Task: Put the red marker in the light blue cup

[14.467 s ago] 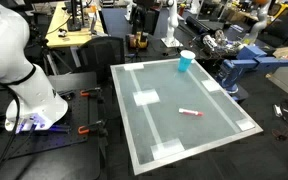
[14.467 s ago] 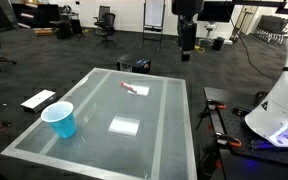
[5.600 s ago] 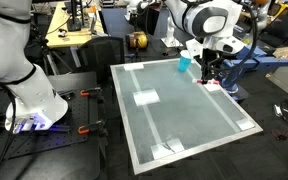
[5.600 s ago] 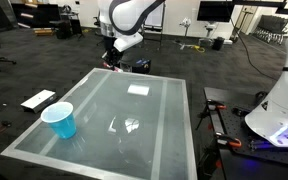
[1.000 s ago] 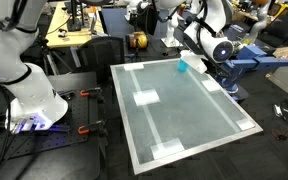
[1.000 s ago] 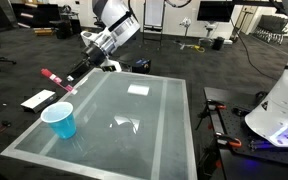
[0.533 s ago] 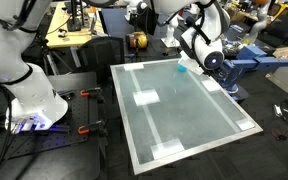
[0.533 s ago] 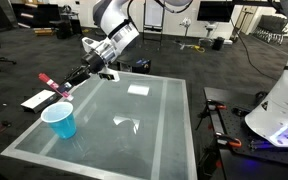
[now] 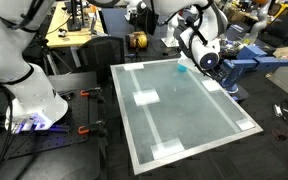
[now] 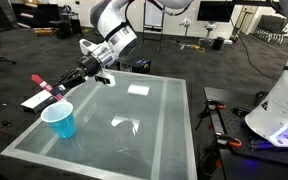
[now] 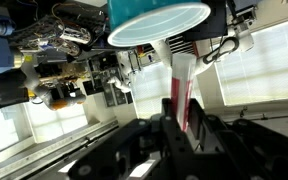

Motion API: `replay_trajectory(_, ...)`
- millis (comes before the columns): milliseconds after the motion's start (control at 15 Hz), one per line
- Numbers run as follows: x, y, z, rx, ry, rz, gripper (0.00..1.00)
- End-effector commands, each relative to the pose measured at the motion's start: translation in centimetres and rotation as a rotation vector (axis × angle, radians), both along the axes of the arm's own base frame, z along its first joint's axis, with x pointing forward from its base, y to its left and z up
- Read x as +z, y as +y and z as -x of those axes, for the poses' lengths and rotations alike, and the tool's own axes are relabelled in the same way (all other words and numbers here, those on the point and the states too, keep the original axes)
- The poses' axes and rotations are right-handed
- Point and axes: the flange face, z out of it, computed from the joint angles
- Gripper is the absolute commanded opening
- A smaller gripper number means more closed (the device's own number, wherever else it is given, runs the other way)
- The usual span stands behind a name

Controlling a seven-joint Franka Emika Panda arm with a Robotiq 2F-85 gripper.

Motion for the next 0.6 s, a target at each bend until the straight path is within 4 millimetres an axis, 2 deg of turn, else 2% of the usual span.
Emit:
replay_trajectory(0, 0.1, 0.2, -0.7, 0.007, -0.063, -0.022, 0.05)
replay_trajectory(533, -1.6, 0.8, -0.4, 0.016, -0.077, -0.018, 0.05)
